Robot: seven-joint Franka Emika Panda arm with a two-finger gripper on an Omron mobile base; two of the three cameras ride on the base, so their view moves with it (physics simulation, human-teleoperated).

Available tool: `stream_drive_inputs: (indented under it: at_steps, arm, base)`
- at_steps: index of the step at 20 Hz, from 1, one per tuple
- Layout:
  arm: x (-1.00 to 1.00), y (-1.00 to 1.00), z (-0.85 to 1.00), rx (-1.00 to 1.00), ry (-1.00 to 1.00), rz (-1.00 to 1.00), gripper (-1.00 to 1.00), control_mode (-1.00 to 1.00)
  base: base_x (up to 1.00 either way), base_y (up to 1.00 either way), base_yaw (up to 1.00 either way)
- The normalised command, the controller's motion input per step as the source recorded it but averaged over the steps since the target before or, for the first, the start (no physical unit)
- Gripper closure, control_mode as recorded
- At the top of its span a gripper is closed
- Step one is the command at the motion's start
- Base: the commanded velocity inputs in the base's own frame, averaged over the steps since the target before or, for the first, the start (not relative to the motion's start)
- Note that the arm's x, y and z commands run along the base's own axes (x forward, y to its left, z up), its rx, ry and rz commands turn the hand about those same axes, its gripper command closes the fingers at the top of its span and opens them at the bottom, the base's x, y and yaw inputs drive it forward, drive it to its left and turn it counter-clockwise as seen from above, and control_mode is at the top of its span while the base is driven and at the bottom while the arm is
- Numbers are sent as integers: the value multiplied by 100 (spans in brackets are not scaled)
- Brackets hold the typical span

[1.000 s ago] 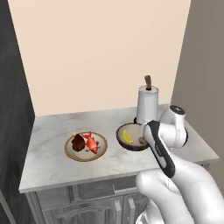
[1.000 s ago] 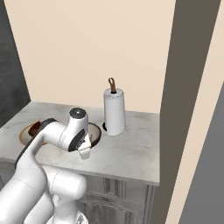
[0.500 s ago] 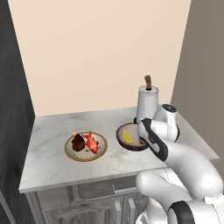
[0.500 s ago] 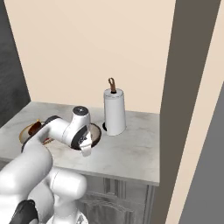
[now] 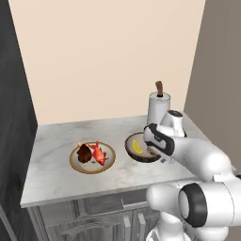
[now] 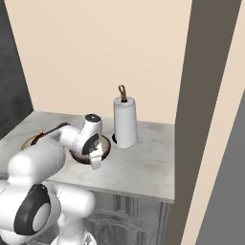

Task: Place the bowl with the garlic and lemon wedge on the second highest shelf of the fridge. Place the bowl with the fish and steak on the top shelf of the fridge.

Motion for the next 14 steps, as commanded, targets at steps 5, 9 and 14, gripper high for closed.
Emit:
stream_drive_inputs:
  at_steps: [5, 9, 14]
  arm:
    - [-21, 21, -60, 0, 9, 0, 100, -100]
    - [0, 8, -16, 0, 2, 0, 100, -100]
    - [-4, 0, 0, 0, 0, 0, 100, -100]
  base:
    - [0, 0, 0]
    - [0, 0, 0]
    - [0, 0, 0]
